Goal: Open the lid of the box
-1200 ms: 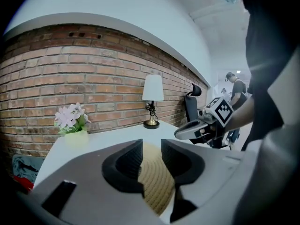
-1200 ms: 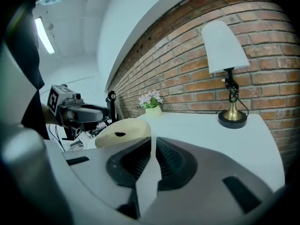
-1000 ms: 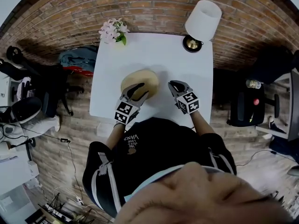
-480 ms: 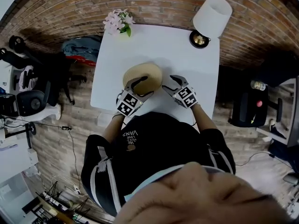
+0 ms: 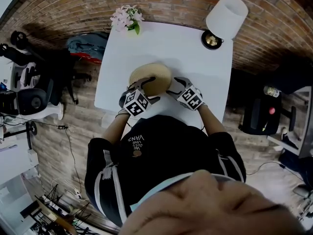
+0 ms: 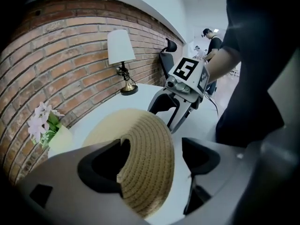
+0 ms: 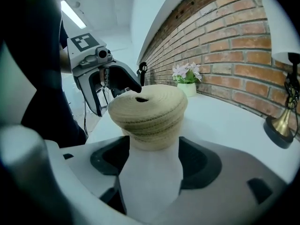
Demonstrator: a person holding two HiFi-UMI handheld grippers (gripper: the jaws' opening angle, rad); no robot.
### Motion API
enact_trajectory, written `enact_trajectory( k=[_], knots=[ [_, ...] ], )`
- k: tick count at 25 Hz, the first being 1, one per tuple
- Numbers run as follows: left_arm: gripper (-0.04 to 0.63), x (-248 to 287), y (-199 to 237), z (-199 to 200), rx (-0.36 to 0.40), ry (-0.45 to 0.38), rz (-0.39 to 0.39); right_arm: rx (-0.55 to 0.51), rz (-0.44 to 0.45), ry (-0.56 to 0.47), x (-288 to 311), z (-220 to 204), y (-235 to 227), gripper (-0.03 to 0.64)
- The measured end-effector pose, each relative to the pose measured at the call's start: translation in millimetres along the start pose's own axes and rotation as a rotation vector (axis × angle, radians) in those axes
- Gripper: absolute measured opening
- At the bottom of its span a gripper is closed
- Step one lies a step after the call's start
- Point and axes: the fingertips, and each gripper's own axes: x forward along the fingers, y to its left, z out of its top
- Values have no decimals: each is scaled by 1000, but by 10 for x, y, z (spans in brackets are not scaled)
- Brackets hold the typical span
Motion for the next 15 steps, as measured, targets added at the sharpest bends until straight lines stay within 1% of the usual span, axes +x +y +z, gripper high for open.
enact_trajectory(
  k=[7,15],
  knots=[
    [400,69,-10,-143,152,145,-24,-23,16,9,92,25,20,302],
    [400,170,-32,-264,184,238,-79,-20,24,4,147,53,42,302]
  ],
)
